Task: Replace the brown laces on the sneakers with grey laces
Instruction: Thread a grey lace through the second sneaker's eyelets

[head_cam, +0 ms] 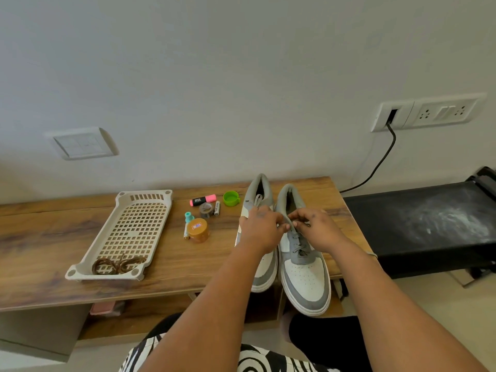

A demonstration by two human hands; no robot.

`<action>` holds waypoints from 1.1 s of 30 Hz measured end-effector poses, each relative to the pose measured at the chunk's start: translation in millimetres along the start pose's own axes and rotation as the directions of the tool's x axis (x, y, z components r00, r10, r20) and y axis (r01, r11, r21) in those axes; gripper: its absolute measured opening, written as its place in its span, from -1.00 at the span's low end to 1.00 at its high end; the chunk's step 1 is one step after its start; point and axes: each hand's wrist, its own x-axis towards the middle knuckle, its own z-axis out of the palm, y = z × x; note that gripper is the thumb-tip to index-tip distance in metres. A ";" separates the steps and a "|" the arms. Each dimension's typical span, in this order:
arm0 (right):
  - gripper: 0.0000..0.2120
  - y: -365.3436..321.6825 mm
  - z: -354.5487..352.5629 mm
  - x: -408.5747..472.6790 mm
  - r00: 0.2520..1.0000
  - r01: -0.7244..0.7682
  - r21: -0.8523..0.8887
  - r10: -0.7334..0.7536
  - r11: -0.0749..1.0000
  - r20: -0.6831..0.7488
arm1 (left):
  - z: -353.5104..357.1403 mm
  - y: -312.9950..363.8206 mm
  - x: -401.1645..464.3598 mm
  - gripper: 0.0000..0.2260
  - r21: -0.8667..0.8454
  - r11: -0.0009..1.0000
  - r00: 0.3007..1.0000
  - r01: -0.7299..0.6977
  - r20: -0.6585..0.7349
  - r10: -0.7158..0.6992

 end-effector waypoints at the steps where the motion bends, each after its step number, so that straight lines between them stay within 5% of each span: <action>1: -0.79 -0.1 0.1 -0.4 1.000 -0.009 0.002 0.009 1.000 0.005 | -2.6 0.2 -0.5 -0.77 -0.091 0.996 1.000 0.003 0.008 -0.002; 3: -0.76 -1.2 -0.7 -1.8 0.999 -0.033 0.004 0.033 0.999 0.017 | -19.3 -1.0 -3.0 -0.79 -0.511 0.859 1.000 0.008 0.001 -0.009; 5: -0.75 -2.1 -2.3 -2.7 0.999 -0.049 0.005 0.049 0.999 0.023 | -45.8 -7.4 -8.0 -0.83 -0.896 0.443 1.000 0.010 0.022 0.022; 8: -0.75 -5.3 -5.5 -4.2 0.996 -0.076 0.002 0.075 0.997 0.045 | -76.7 -38.9 -15.0 -0.90 -0.974 -0.222 0.971 -0.040 -0.090 0.220; 9: -0.75 -6.0 -6.5 -4.1 0.995 -0.085 0.001 0.085 0.996 0.051 | -81.6 -49.5 -17.0 -0.88 -0.933 -0.360 0.948 -0.015 -0.128 0.293; 11: -0.73 -5.6 -7.7 -3.9 0.995 -0.095 0.000 0.095 0.995 0.035 | -84.4 -59.1 -24.9 -0.85 -0.900 -0.433 0.926 0.047 -0.123 0.357; 13: -0.68 -4.1 -8.0 -4.2 0.995 -0.103 0.024 0.103 0.994 -0.012 | -83.5 -57.3 -27.9 -0.77 -0.960 -0.268 0.963 0.084 0.009 0.268; 15: -0.68 -3.8 -9.7 -4.6 0.990 -0.121 0.090 0.126 0.989 -0.055 | -79.5 -51.6 -24.4 -0.63 -0.947 0.308 0.994 0.088 0.105 0.038; 16: -0.73 -4.7 -12.3 -4.9 0.986 -0.139 0.122 0.148 0.983 -0.072 | -77.3 -47.2 -21.5 -0.60 -0.774 0.627 0.995 0.095 0.069 -0.066; 17: -0.81 -5.8 -14.9 -5.4 0.983 -0.153 0.141 0.165 0.978 -0.083 | -72.6 -42.8 -18.6 -0.61 -0.550 0.830 0.994 0.091 0.004 -0.106; 18: -0.90 -5.7 -19.1 -5.9 0.979 -0.181 0.111 0.190 0.977 -0.075 | -65.5 -36.2 -16.4 -0.63 -0.359 0.931 0.994 0.062 -0.061 -0.090; 19: -0.94 -6.1 -23.0 -7.5 0.977 -0.207 0.048 0.209 0.977 -0.035 | -57.6 -29.9 -15.1 -0.66 -0.263 0.964 0.994 0.034 -0.092 -0.060; 22: -0.62 -5.1 -27.9 -13.1 0.938 -0.264 -0.041 0.267 0.964 0.220 | -29.3 -10.6 -8.7 -0.71 -0.271 0.962 1.000 -0.026 -0.009 0.025; 24: -0.66 -6.4 -27.3 -16.8 0.915 -0.274 -0.017 0.266 0.962 0.303 | -13.0 -3.1 -5.6 -0.73 -0.187 0.981 0.995 -0.049 0.077 0.065; 29: -0.77 1.5 -38.0 -16.9 0.964 -0.238 0.113 0.221 0.965 0.146 | -0.2 -8.3 2.6 -0.83 -0.113 0.993 0.995 -0.037 0.092 0.047; 33: -0.60 -4.3 -46.0 -17.1 0.974 -0.225 0.216 0.224 0.950 0.030 | -9.8 -1.8 2.0 -0.75 -0.048 0.991 0.984 -0.126 -0.137 0.118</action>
